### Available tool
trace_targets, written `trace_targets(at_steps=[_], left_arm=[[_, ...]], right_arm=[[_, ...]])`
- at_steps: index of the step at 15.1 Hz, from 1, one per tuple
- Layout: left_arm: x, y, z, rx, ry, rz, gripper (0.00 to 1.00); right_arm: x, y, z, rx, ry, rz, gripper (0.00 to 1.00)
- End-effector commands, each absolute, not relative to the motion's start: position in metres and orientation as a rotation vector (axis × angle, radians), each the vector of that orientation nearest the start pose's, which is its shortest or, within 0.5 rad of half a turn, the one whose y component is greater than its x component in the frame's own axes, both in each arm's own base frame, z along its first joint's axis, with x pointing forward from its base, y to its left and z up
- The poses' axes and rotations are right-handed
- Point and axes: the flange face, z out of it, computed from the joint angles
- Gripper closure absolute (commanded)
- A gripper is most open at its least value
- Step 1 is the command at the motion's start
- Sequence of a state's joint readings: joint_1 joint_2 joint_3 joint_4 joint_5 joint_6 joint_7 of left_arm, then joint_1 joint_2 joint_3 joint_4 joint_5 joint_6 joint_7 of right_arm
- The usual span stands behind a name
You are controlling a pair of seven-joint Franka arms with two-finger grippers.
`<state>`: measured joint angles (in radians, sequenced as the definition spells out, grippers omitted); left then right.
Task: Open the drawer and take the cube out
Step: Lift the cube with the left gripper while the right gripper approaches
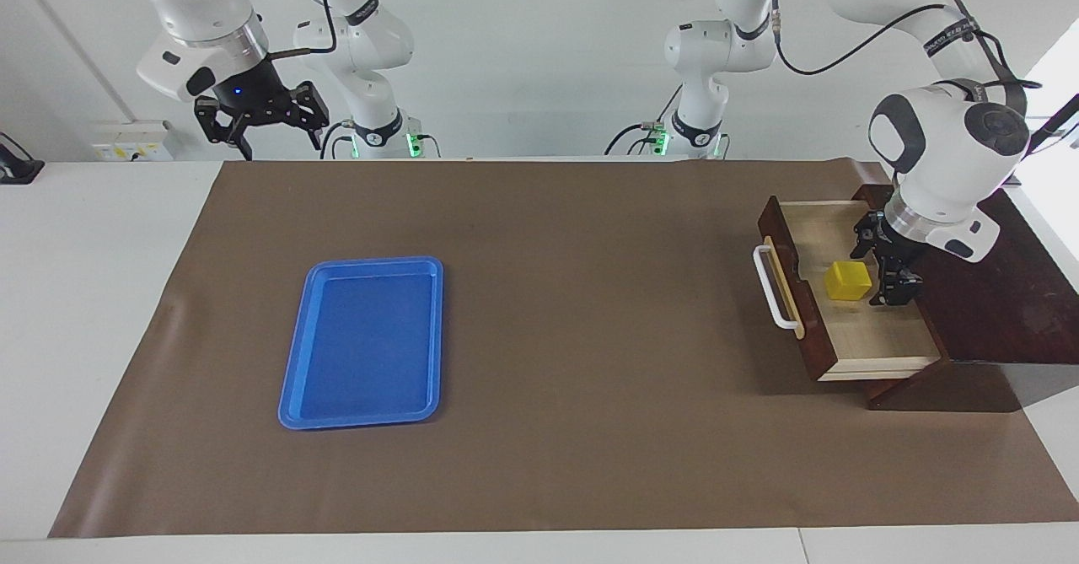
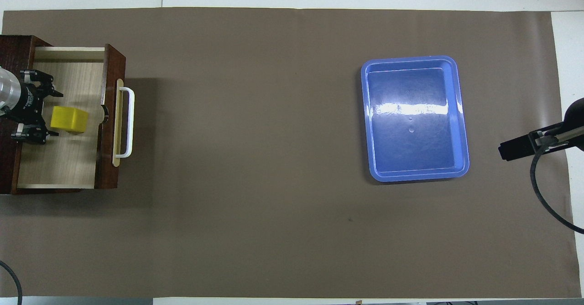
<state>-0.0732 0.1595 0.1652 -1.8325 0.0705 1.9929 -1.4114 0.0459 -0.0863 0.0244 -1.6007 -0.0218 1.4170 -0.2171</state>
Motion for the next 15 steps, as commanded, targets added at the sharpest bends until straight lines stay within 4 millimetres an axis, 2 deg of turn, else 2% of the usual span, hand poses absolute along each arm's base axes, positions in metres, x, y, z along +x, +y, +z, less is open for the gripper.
trace_targets(at_steps=[1,3,4,7,9,13,15], left_arm=[[0.59,0.054,0.446,-2.307,-2.064,-0.095,0.53],[0.592,0.054,0.448,-2.308,-2.068,-0.103,0.88],[0.594,0.054,0.45,-2.304,-2.072,-0.106,1.0],[0.604,0.052,0.469,-2.292,-2.069,-0.093,1.0],[0.61,0.042,0.497,-2.298,-2.064,-0.083,1.0],[0.608,0.007,0.553,-2.327,-2.101,0.028,1.0],[0.605,-0.025,0.572,-2.24,-2.207,0.064,1.0]], right_arm=[[0.501,0.045,0.645,-3.077,-0.684,0.135,0.0],[0.502,0.056,0.645,-2.989,-0.88,0.108,0.0],[0.503,0.057,0.646,-2.964,-0.955,0.087,0.0],[0.507,0.071,0.649,-2.816,-1.355,0.013,0.0],[0.509,0.074,0.646,-2.758,-1.495,-0.035,0.0],[0.505,0.097,0.642,-2.515,-1.836,-0.065,0.0],[0.504,0.105,0.635,-2.377,-1.879,-0.106,0.0]])
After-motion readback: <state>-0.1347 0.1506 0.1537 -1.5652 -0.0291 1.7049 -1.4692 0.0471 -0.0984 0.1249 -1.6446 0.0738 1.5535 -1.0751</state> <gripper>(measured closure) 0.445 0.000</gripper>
